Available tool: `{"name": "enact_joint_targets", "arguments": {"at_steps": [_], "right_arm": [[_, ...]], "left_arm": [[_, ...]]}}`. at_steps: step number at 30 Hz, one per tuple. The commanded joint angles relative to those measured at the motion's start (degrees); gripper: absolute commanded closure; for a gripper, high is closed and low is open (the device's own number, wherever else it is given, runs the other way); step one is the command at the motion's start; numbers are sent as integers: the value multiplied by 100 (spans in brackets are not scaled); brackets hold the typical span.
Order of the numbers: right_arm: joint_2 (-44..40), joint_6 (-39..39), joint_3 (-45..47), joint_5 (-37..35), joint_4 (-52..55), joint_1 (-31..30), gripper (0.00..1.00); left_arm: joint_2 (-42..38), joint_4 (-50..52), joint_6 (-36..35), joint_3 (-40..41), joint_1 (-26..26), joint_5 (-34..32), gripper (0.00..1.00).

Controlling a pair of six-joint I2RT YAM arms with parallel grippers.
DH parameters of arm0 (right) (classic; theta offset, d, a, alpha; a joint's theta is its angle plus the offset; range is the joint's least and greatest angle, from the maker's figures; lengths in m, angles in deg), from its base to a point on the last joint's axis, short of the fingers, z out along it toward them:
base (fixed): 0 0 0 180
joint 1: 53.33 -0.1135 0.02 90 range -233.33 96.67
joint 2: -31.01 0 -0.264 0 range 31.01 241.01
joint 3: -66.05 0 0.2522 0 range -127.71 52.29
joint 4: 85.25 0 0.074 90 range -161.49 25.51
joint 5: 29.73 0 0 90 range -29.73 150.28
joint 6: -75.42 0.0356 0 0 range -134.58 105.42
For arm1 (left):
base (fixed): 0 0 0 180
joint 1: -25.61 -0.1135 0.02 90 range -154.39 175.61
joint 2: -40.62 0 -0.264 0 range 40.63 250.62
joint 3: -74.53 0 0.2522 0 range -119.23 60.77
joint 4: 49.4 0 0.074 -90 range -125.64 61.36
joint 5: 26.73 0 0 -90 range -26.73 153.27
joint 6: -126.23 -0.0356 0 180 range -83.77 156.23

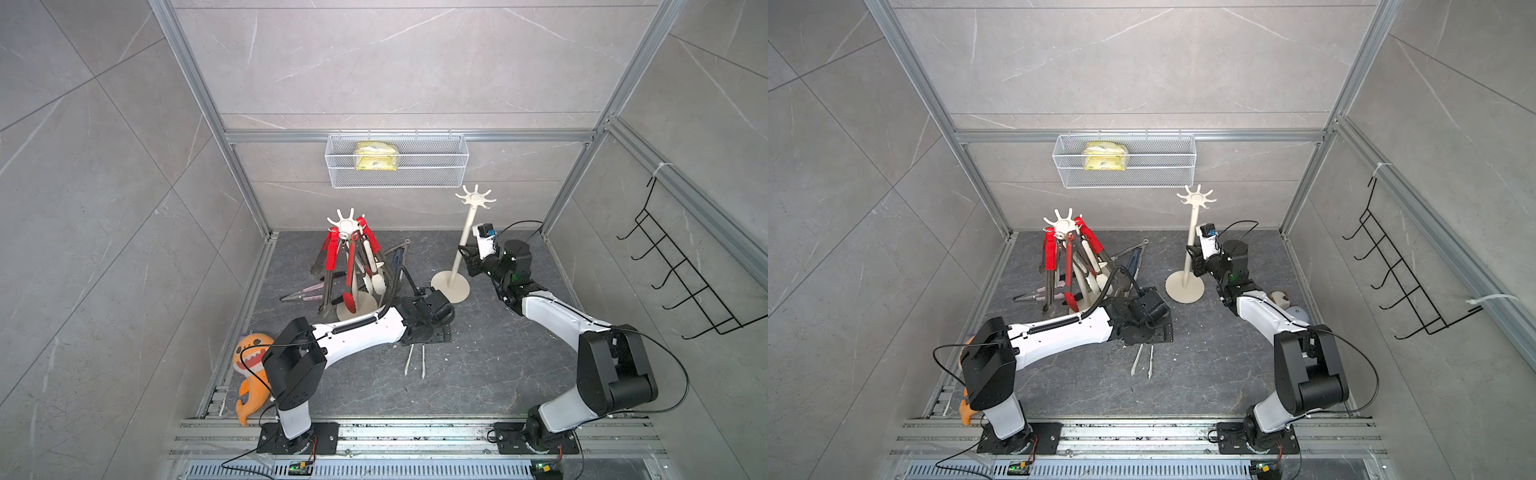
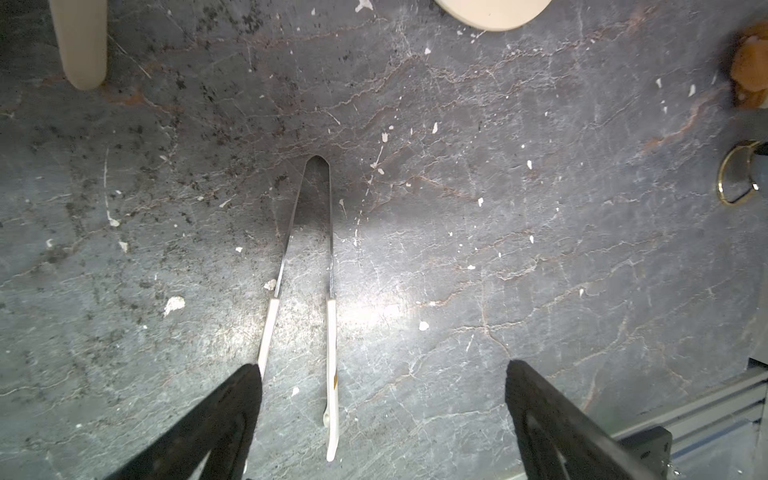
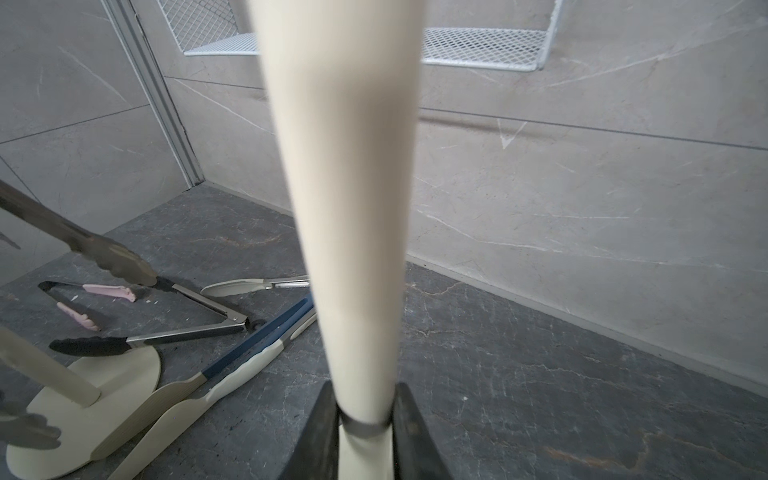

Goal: Hang food tongs on kitchen utensil racks
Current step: Move the rack to the center of the board, then pick up the food tongs from the center of the board.

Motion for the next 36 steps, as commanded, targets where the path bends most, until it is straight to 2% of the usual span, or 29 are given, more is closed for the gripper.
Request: {"name": "enact_joint_targets", "arguments": {"at_steps": [1,5,14,25,26,29,33,36], "right_arm": [[-397,-5,97,72,-264,-142,89],[-512,69,270,37,-352,-269,89],[-741,84,410,-39,-213,-558,89],[-857,-91,541,-180,111,-812,83],[-866,-91,549,-188,143,-824,81],[-910,-90,568,-303,272,-851,65],[-997,9,554,-467,433,-858,55],[-1099,78,533,-601,565,-855,42]], "left_arm": [[-518,205,-97,-18,141,-210,5],[-906,284,-113,26,256,-282,1],[-1725,459,-198,119,596,-572,1],[-2749,495,-668,-6,925,-1271,1],[-2839,495,-752,-41,930,-1345,1],[-3064,430,-1088,-142,930,-1518,1],[-3195,398,-1678,-459,930,-1586,0],[-3326,407,-1985,-596,930,-1741,0]]}}
